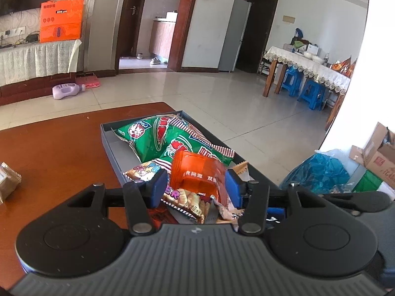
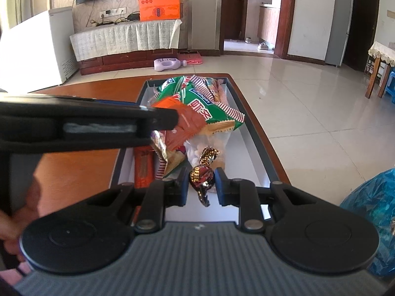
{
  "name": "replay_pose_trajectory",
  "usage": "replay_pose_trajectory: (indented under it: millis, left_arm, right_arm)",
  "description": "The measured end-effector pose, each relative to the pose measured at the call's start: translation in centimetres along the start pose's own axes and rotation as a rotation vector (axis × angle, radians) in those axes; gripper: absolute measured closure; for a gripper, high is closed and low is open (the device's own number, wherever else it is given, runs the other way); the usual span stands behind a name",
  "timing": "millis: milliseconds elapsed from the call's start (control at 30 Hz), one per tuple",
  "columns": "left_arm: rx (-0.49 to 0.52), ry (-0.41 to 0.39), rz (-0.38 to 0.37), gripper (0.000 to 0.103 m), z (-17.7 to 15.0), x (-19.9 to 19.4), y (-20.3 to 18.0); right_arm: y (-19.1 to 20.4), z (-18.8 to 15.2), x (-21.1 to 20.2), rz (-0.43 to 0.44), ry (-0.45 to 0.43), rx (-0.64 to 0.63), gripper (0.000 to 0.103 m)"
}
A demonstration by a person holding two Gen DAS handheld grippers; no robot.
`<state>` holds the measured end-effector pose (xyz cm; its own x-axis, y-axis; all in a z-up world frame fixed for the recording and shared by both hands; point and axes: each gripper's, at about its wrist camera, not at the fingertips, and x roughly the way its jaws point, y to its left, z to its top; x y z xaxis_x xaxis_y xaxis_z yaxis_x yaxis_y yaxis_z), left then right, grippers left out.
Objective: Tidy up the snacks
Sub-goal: 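Open left tool to drop the orange candy into the white box, then lower right tool into the box and open it to release chocolate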
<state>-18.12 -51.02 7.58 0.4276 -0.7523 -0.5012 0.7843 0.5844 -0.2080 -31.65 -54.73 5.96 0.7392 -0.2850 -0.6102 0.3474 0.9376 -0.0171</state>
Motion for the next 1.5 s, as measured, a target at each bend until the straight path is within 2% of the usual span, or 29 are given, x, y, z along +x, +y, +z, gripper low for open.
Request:
replay_pose_trajectory:
  millis: [300, 567, 733, 1000, 1300, 1500]
  left_arm:
    - [0.012, -0.004, -0.041, 0.046, -0.4, -1.3, 0.0]
    - [0.038, -0.022, 0.041, 0.043, -0.2, -2.8, 0.7]
    - [0.056, 0.001, 0.081, 0.042, -0.1, -4.3, 0.9]
    - [0.033, 0.018, 0.135, 0.034, -1.1, -7.7, 2.1]
    - [0.027, 0.014, 0.141, 0.031, -2.1, -9.4, 1.9]
    - [0.026, 0.014, 0.126, 0.029, -2.5, -8.6, 1.4]
  right_arm:
    - [0.0, 0.2, 0.7, 0.007, 0.004, 0.031, 0.077]
    - [0.0, 0.1, 0.9, 0.012, 0.005, 0.044, 0.077]
    - [0.3, -0.1, 1.2, 0.009, 0.019, 0.052, 0.078]
    - [0.6, 0.1, 0.8, 0.012, 0.001, 0.077, 0.078]
    - [0.8, 0.2, 0.5, 0.022, -0.007, 0.085, 0.078]
    - [0.5, -0.1, 0.3, 0.024, -0.009, 0.085, 0.078]
